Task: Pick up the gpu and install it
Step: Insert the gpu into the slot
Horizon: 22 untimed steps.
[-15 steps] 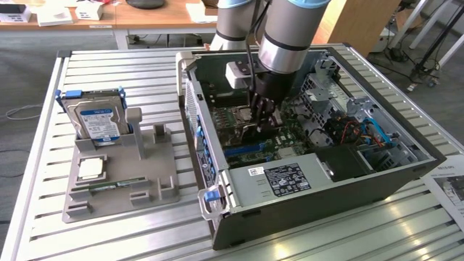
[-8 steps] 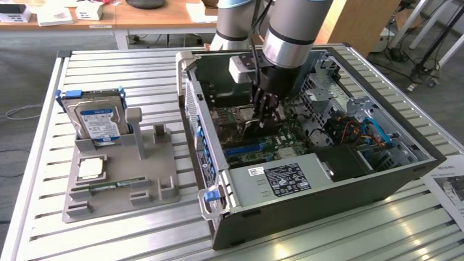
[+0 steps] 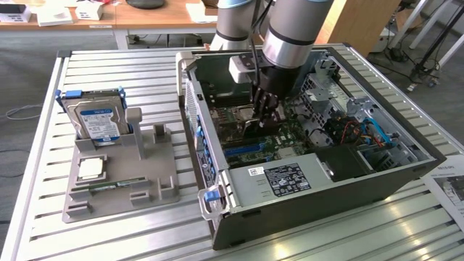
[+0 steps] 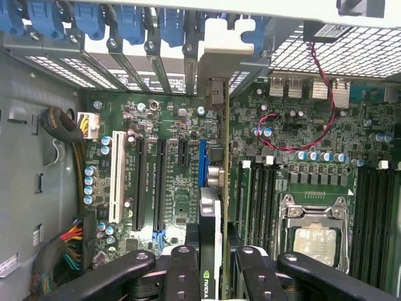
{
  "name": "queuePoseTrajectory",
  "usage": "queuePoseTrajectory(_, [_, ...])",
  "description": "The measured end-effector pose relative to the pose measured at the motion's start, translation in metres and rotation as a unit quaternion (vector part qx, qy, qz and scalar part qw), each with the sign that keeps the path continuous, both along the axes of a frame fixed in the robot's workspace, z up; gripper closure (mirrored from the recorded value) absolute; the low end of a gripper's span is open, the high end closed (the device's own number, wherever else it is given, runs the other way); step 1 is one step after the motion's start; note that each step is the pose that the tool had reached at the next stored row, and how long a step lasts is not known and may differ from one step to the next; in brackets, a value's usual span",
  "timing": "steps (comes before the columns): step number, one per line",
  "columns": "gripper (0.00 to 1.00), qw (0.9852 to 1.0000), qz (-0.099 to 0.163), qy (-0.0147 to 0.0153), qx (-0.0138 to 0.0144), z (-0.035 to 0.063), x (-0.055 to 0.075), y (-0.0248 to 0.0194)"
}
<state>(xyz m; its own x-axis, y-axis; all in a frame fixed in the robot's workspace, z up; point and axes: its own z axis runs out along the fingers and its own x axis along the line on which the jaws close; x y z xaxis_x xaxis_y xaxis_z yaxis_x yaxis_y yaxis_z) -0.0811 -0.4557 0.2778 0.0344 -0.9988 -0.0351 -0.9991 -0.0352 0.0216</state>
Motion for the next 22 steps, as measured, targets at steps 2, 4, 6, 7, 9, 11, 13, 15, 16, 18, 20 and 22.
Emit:
queuePoseTrajectory(2, [0.73, 1.0000, -0.004, 0.0000, 0.0000, -0.0007, 0.0000, -0.0004])
queuePoseTrajectory(4, [0.73, 1.0000, -0.009, 0.0000, 0.0001, -0.0013, 0.0000, -0.0007])
queuePoseTrajectory(6, [0.73, 1.0000, -0.010, 0.0001, -0.0001, -0.0014, 0.0000, -0.0007])
queuePoseTrajectory(7, [0.73, 1.0000, -0.010, 0.0000, -0.0001, -0.0014, 0.0000, -0.0007])
queuePoseTrajectory(9, [0.73, 1.0000, -0.010, 0.0000, -0.0001, -0.0016, 0.0000, -0.0008])
queuePoseTrajectory(11, [0.73, 1.0000, -0.010, -0.0001, -0.0011, -0.0019, 0.0000, -0.0009])
queuePoseTrajectory(13, [0.73, 0.9999, -0.010, -0.0011, -0.0064, -0.0019, 0.0000, -0.0009])
queuePoseTrajectory(15, [0.73, 0.9999, -0.010, -0.0038, -0.0123, -0.0022, 0.0000, -0.0009])
queuePoseTrajectory(16, [0.73, 0.9998, -0.010, -0.0059, -0.0130, -0.0023, -0.0001, -0.0009])
queuePoseTrajectory(18, [0.73, 0.9998, -0.010, -0.0118, -0.0130, -0.0028, -0.0003, -0.0009])
queuePoseTrajectory(20, [0.73, 0.9998, -0.010, -0.0144, -0.0130, -0.0033, -0.0005, -0.0010])
queuePoseTrajectory(22, [0.73, 0.9998, -0.010, -0.0144, -0.0130, -0.0033, -0.0005, -0.0010])
